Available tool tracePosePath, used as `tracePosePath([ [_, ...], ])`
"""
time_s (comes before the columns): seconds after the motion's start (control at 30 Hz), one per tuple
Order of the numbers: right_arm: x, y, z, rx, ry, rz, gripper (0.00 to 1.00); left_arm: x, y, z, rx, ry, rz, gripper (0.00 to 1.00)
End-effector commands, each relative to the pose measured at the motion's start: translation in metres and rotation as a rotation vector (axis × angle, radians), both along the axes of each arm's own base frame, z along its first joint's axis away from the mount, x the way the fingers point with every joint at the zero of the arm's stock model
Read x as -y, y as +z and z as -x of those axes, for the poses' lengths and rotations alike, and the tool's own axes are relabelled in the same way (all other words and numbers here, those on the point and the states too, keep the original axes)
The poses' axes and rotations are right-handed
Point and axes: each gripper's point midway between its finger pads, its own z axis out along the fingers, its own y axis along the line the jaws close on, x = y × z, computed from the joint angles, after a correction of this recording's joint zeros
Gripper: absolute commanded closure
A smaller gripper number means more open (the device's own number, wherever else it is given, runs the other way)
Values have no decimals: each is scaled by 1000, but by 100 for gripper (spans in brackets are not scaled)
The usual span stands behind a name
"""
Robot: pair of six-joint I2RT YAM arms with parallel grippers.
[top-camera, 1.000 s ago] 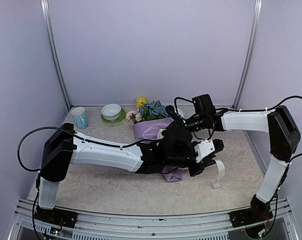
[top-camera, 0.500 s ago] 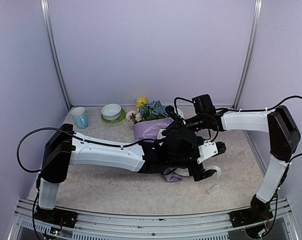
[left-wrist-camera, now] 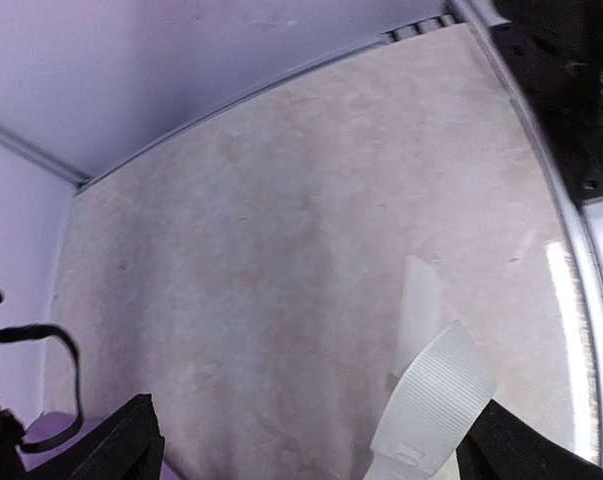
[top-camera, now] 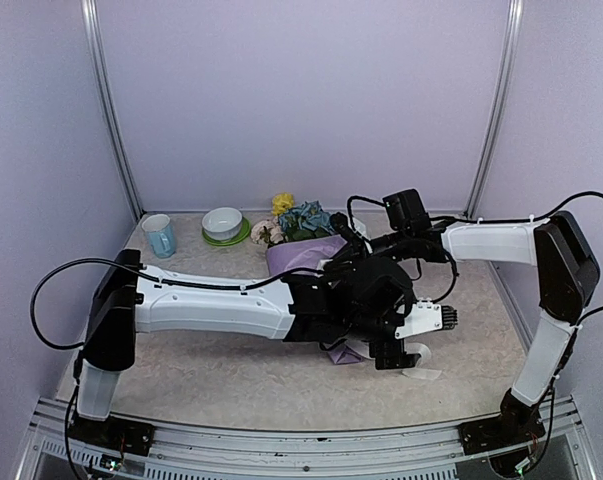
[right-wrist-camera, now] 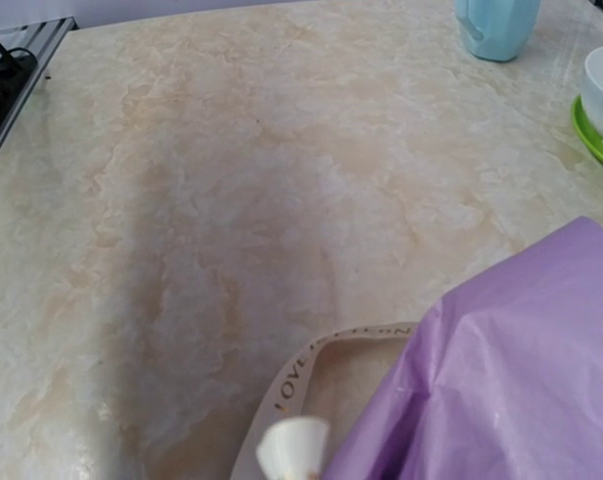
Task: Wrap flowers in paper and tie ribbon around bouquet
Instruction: Cross the half-tied ribbon over the folded bouquet.
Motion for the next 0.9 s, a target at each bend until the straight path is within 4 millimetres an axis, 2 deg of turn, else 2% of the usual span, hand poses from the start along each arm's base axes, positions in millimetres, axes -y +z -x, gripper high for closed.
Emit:
tracePosePath([
  [0.0,4,-1,0,1,-11,12,100,-16,-40,60,-221,-235,-215,1],
  [0.07,4,-1,0,0,-11,10,100,-17,-47,58,-233,-220,-229,1],
  [0.2,4,-4,-1,-11,-15,12,100,-12,-57,34,-146,-101,-221,1],
  [0.3,3,-4,0,-13,-11,10,100,-12,-80,19,-84,-28,-299,1],
  [0.37,3,-5,0,-14,-14,12,100,-18,-106,28,-108,-54,-424,1],
  [0.4,4,-5,-1,-14,-17,15,100,-19,-116,38,-150,-95,-467,1],
  [0.47,4,-6,-1,-14,-20,17,100,-24,-127,55,-220,-151,-520,1],
  [0.53,5,-5,0,-11,-19,17,100,-25,-126,64,-246,-174,-508,1],
  [0.6,5,-5,1,-9,-17,16,100,-26,-110,79,-283,-248,-456,1],
  [0.67,5,-6,2,-12,-16,17,100,-32,-105,87,-299,-284,-452,1],
  [0.83,4,-5,2,-13,-12,12,100,-45,-108,83,-306,-235,-489,1],
  [0.87,4,-5,2,-13,-13,12,100,-44,-99,78,-296,-216,-455,1],
])
